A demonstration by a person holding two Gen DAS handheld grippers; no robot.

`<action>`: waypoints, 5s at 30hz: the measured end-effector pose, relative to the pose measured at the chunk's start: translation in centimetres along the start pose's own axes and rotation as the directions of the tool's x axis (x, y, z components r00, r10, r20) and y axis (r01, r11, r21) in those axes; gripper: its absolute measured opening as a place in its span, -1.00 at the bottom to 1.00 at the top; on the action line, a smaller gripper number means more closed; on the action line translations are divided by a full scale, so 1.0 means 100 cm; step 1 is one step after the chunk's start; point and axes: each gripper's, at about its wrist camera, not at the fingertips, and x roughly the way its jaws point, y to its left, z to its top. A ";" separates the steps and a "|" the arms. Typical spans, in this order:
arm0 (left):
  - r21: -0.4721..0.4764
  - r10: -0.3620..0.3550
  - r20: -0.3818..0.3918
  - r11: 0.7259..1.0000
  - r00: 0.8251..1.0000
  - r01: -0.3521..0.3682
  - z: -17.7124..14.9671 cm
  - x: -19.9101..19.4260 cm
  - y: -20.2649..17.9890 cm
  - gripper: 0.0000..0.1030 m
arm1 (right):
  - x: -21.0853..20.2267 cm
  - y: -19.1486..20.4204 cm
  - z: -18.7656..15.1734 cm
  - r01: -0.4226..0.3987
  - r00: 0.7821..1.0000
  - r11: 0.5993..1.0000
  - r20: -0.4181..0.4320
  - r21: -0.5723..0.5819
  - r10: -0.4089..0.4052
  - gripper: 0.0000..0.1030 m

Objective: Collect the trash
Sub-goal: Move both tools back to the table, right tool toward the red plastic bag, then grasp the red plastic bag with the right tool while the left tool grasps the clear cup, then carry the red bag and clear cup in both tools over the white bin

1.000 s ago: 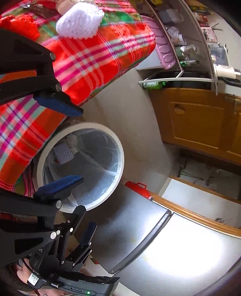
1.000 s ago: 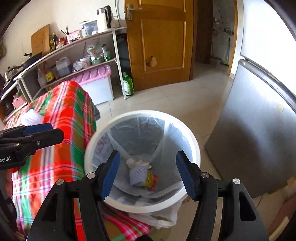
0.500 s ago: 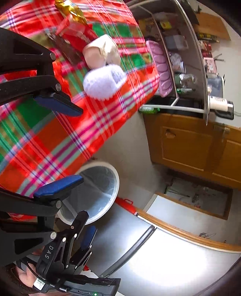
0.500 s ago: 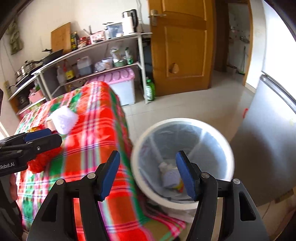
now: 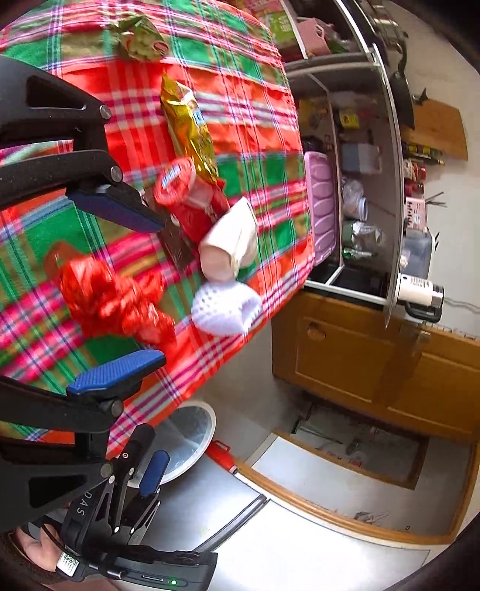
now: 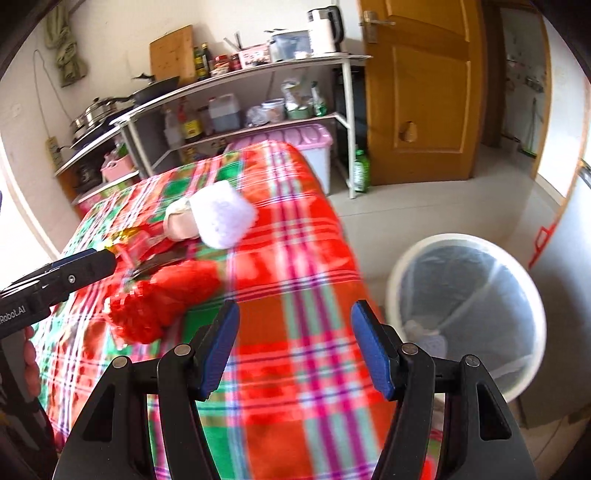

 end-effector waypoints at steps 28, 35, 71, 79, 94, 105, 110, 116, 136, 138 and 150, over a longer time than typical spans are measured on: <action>-0.136 0.076 -0.028 0.988 0.997 -0.079 -0.017 -0.007 0.101 0.28 | 0.065 0.110 0.016 -0.191 0.976 0.981 -0.099 0.032 0.193 0.36; -0.142 0.066 -0.026 0.987 0.997 -0.069 -0.016 -0.006 0.109 0.28 | 0.082 0.128 0.017 -0.189 0.975 0.982 -0.114 0.017 0.190 0.36; -0.087 0.041 -0.112 0.995 0.993 -0.051 0.014 0.066 0.097 0.45 | 0.087 0.115 0.024 -0.223 0.961 0.969 -0.192 -0.103 0.201 0.00; -0.079 0.049 -0.106 0.995 0.993 -0.057 0.015 0.074 0.096 0.45 | 0.087 0.111 0.024 -0.238 0.957 0.966 -0.194 -0.097 0.216 0.00; -0.061 0.074 -0.107 0.995 0.991 -0.081 0.013 0.075 0.095 -0.17 | 0.086 0.112 0.023 -0.244 0.956 0.966 -0.193 -0.090 0.223 0.00; -0.053 0.087 -0.096 0.994 0.992 -0.092 0.008 0.061 0.092 -0.17 | 0.083 0.107 0.024 -0.244 0.957 0.967 -0.181 -0.080 0.226 0.00; -0.057 0.092 -0.093 0.994 0.991 -0.098 0.005 0.054 0.089 -0.17 | 0.079 0.105 0.023 -0.236 0.961 0.968 -0.171 -0.087 0.219 0.00; -0.052 0.092 -0.074 0.994 0.993 -0.096 0.005 0.037 0.083 -0.17 | 0.067 0.100 0.021 -0.225 0.966 0.970 -0.150 -0.094 0.210 -0.01; 0.062 -0.013 -0.034 0.998 0.999 0.015 0.021 0.021 -0.006 -0.17 | -0.005 0.020 0.024 -0.111 0.994 0.994 -0.018 -0.007 0.111 -0.01; 0.089 -0.037 -0.040 0.995 0.999 0.040 0.022 0.028 -0.023 -0.17 | -0.012 0.004 0.023 -0.086 0.996 0.996 -0.009 0.013 0.086 -0.01; 0.213 -0.185 -0.107 0.956 0.977 0.204 0.033 0.078 -0.136 -0.17 | -0.046 -0.100 0.017 0.081 0.997 0.987 0.003 0.139 -0.082 -0.01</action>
